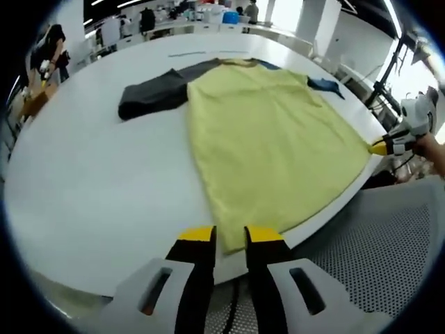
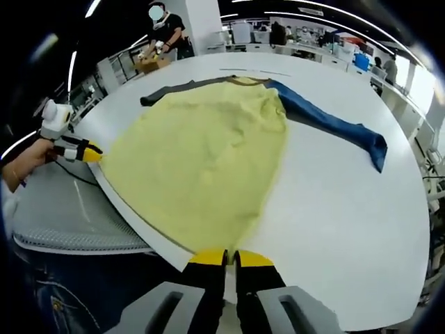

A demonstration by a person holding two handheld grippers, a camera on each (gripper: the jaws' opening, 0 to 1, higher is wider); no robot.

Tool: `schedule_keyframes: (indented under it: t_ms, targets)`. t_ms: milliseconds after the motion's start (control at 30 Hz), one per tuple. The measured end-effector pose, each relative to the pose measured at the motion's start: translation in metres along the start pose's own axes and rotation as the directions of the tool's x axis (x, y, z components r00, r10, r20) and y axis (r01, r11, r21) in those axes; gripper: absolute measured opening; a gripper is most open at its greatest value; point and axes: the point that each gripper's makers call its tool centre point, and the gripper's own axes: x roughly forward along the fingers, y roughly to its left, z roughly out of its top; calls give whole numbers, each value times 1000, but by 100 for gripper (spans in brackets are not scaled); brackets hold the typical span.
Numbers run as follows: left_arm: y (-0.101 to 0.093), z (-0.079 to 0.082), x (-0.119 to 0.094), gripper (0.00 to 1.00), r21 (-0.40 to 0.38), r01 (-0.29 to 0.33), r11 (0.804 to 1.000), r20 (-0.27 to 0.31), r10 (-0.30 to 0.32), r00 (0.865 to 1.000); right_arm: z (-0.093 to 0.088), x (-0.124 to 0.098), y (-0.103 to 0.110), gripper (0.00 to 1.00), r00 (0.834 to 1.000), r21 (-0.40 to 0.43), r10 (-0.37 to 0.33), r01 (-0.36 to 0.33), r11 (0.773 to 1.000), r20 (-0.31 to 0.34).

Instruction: Fold the garment on the visible template until the final outline fits inside the template.

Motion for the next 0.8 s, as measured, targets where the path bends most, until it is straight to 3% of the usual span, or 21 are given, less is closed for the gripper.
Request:
schedule_keyframes:
  t_ms: [233,300,400,600,667,800]
  targets:
    - [-7,20,-3,40,-39,52,998,118,-47,992,21,-5,-8,33,992,72,-12,3,997,128]
    - [-7,20,-2,44,-37,57,998,120,-52,991,29,-8,-10,37,984,68,-24,12,998,176]
    - [-7,33,-5,53,-29,66,997,183,-60,981,40,-11,-13,41,975,74,-34,18,997,219]
    - [-10,47,-9,72,0,70,998,246,-68,967,54,-13,-23,56,959,67,-61,44,997,276]
    - [-10,51,-10,77,10,69,998,262,-70,963,61,-15,-26,58,953,15,-58,56,998,298]
    - [-11,56,-9,86,25,69,997,275,-74,959,68,-17,-37,62,944,8,-78,80,997,321]
